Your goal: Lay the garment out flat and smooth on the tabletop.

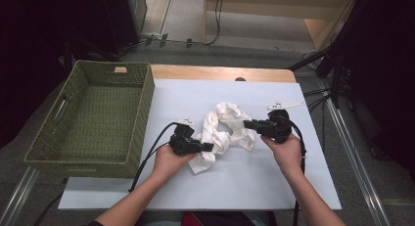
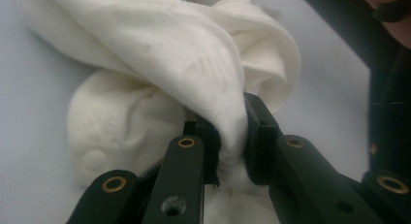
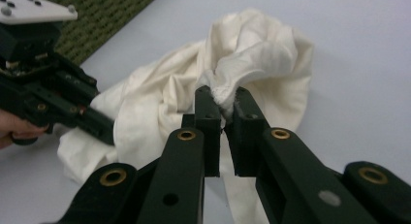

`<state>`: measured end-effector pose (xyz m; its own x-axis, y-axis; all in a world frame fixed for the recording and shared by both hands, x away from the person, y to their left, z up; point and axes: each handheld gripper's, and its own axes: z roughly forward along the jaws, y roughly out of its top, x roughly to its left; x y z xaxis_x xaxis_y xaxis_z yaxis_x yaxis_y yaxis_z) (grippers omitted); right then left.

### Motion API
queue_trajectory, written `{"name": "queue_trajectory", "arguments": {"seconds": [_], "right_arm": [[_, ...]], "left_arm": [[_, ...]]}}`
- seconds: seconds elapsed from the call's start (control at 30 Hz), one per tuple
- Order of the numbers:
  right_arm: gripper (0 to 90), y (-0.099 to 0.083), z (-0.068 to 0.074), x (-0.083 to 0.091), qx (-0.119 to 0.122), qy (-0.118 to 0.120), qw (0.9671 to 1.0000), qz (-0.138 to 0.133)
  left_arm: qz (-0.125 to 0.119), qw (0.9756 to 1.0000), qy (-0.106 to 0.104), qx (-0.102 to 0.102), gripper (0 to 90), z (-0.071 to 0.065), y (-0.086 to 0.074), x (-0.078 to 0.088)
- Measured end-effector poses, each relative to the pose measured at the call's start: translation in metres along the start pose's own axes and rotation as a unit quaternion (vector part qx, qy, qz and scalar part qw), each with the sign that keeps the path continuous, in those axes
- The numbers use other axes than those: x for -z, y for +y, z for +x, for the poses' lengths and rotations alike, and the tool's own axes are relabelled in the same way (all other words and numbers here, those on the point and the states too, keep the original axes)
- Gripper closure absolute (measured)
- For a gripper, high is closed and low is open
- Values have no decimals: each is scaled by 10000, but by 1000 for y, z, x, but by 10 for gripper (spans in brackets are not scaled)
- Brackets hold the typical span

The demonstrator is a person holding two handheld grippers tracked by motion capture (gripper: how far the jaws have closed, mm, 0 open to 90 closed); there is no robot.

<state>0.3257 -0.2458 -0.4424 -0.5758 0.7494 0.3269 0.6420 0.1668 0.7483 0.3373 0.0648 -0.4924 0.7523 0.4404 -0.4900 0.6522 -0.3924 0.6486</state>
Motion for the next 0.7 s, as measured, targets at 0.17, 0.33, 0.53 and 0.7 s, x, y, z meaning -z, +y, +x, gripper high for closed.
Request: {"name": "queue_trajectory", "arguments": {"seconds": [0.17, 0.33, 0.53, 0.7], "right_arm": [[817, 10, 3, 13, 41, -24, 9998, -212], [817, 17, 1, 22, 10, -67, 9993, -373], [814, 26, 0, 21, -34, -7, 9992, -401], [813, 33, 3, 15, 32, 1, 9993, -379]], "left_arm": [[113, 9991, -345, -232, 799, -22, 2, -1], [429, 9963, -590, -459, 787, -45, -3, -1], [623, 9949, -364, -700, 534, -48, -7, 5], [296, 9981, -239, -488, 403, -36, -3, 24]]}}
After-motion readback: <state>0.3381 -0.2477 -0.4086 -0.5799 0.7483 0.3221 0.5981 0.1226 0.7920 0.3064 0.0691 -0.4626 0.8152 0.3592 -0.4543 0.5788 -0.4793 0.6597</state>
